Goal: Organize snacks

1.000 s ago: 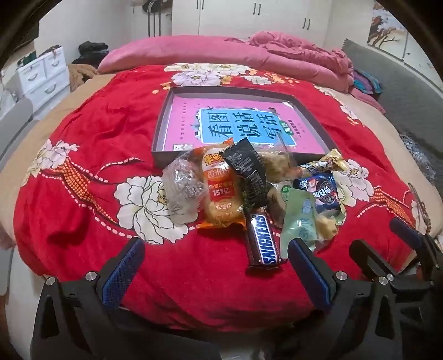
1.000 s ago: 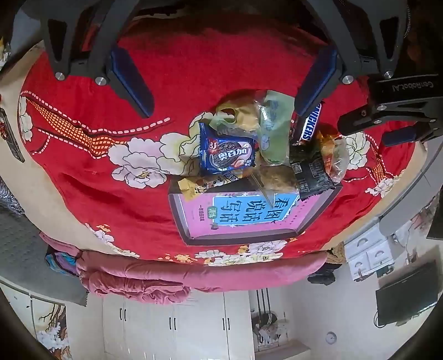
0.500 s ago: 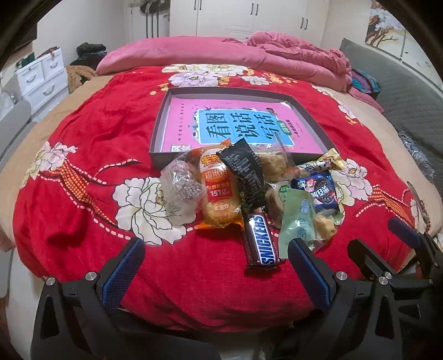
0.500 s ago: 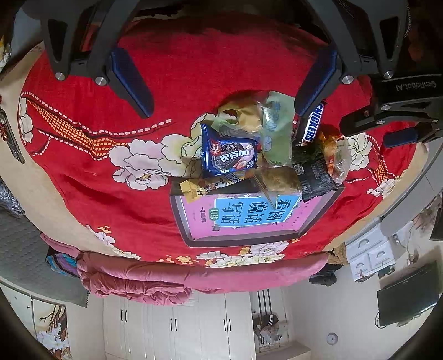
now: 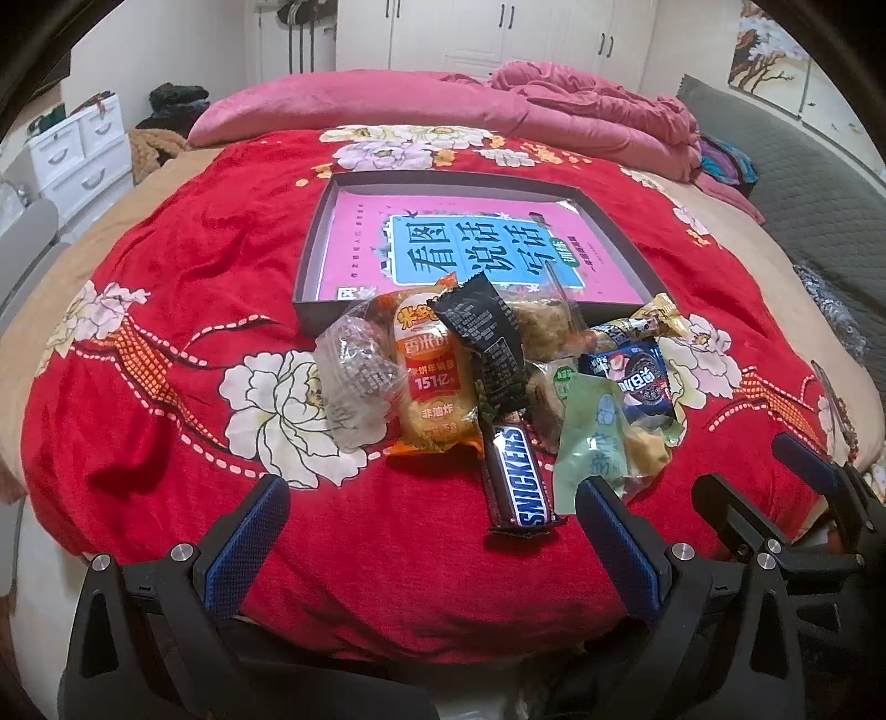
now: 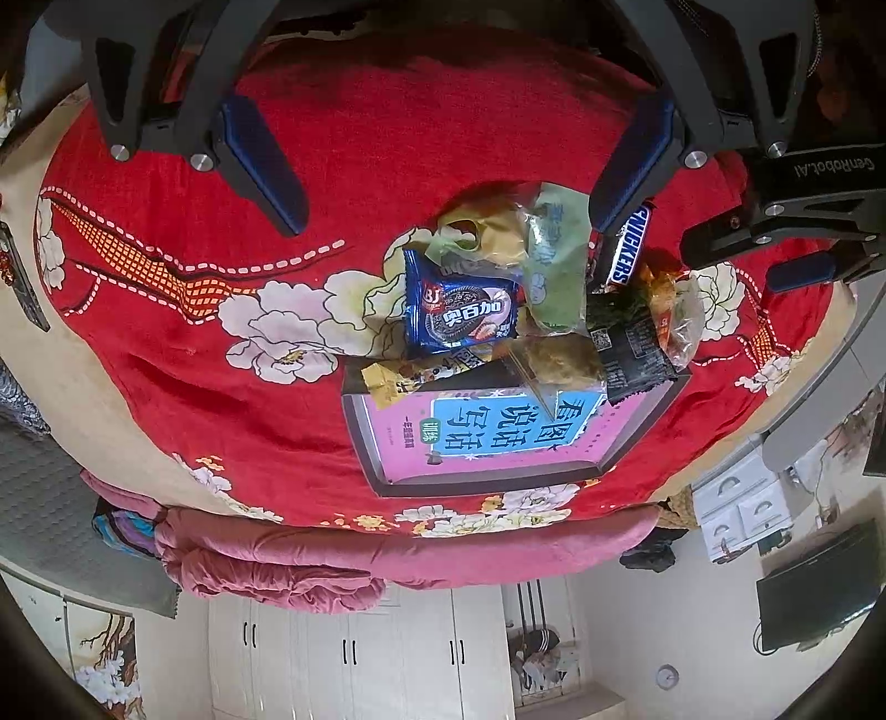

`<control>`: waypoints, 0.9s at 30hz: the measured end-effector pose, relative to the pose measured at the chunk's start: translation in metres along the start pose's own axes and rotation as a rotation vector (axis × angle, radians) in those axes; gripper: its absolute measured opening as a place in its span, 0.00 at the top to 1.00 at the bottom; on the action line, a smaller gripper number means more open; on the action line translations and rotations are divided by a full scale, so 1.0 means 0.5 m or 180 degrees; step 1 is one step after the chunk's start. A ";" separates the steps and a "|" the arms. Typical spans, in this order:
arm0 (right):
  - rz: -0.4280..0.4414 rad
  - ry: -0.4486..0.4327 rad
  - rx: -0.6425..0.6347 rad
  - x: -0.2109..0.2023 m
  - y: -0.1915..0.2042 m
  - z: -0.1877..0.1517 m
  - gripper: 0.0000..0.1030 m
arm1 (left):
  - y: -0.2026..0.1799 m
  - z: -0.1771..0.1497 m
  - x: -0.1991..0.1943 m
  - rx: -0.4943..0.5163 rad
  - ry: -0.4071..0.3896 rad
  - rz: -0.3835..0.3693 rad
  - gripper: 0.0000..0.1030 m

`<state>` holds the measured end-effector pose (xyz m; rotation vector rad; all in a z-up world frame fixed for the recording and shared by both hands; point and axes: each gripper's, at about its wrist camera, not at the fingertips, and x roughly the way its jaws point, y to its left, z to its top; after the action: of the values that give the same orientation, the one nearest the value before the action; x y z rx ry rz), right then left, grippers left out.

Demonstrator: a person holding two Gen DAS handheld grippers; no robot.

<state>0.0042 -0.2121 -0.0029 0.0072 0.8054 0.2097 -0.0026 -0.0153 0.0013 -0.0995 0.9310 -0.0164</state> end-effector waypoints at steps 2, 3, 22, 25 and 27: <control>-0.0001 0.0001 0.0001 0.000 0.000 0.000 0.01 | 0.000 0.000 0.000 0.0003 0.0000 0.0000 0.00; 0.0001 0.0003 0.0003 0.001 0.000 0.000 0.01 | 0.000 0.000 0.001 0.0001 0.0003 -0.0002 0.00; -0.0001 0.0024 0.0026 0.005 -0.002 0.000 0.01 | -0.001 -0.002 0.007 -0.0014 0.0042 -0.0034 0.00; -0.0009 0.0014 0.0048 0.004 -0.004 0.000 0.01 | -0.001 -0.003 0.016 -0.0040 0.0112 -0.0101 0.00; -0.0002 0.0041 0.0069 0.007 -0.008 0.001 0.01 | 0.001 -0.004 0.022 -0.0068 0.0163 -0.0145 0.00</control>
<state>0.0075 -0.2154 -0.0054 0.0260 0.8205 0.2007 0.0023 -0.0158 -0.0088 -0.1405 0.9802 -0.0514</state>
